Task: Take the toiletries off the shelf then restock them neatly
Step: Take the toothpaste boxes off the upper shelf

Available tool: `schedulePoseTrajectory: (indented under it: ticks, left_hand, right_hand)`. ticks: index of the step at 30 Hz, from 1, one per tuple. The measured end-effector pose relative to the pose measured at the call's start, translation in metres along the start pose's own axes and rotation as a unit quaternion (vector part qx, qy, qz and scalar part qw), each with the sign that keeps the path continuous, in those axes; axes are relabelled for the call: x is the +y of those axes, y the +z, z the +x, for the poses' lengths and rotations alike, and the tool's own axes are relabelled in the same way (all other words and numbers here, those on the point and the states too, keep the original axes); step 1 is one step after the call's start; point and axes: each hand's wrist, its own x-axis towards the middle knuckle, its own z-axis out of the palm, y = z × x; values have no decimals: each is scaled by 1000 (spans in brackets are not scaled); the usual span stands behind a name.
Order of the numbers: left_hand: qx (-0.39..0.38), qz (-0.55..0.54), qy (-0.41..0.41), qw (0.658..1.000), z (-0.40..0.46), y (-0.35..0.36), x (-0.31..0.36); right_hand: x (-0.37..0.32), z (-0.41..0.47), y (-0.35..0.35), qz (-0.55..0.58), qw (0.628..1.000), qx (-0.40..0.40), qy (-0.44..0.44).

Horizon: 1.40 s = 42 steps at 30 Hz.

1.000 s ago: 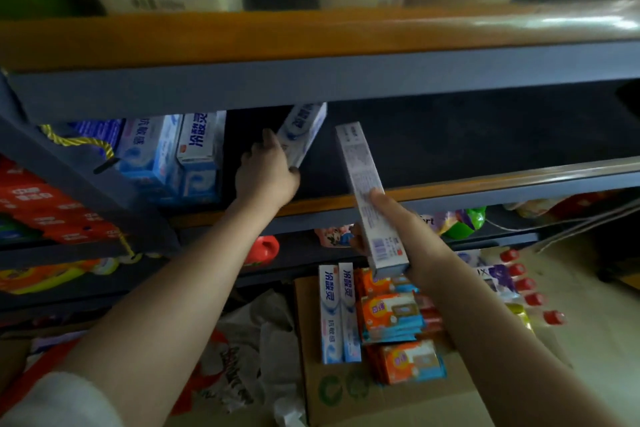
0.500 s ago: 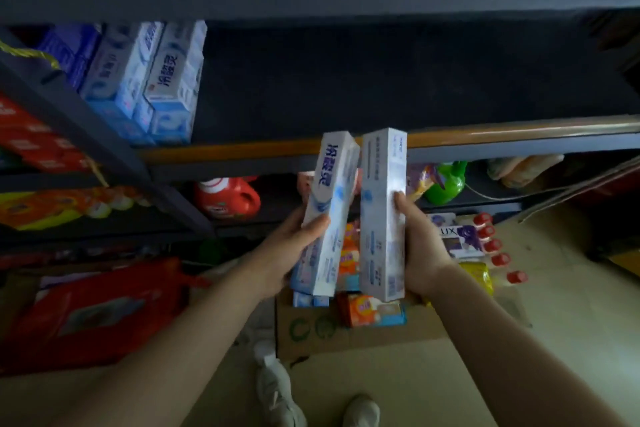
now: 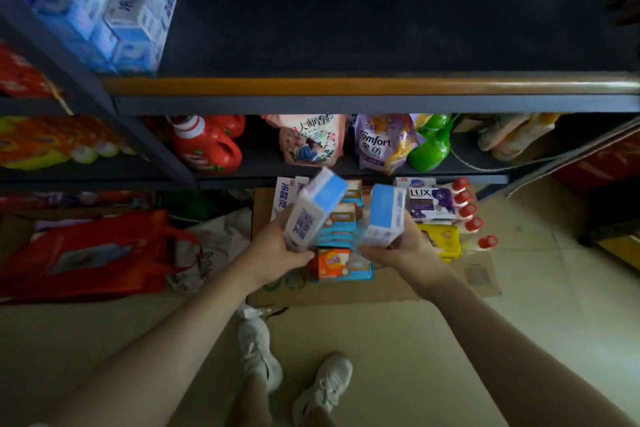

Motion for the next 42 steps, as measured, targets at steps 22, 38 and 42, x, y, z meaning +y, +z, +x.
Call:
schedulePoseTrajectory:
  ticks: [22,38,42]
  left_hand:
    - [45,-262,-195,944,-27,-26,-18]
    - [73,-135,-234,960,-20,-70,-69]
    - [48,-91,-211,972,-13,-70,-75]
  right_hand:
    - [22,8,58,151,965,51,207]
    - [46,40,112,162,936,49,310]
    - [61,49,123,113,934,79,329]
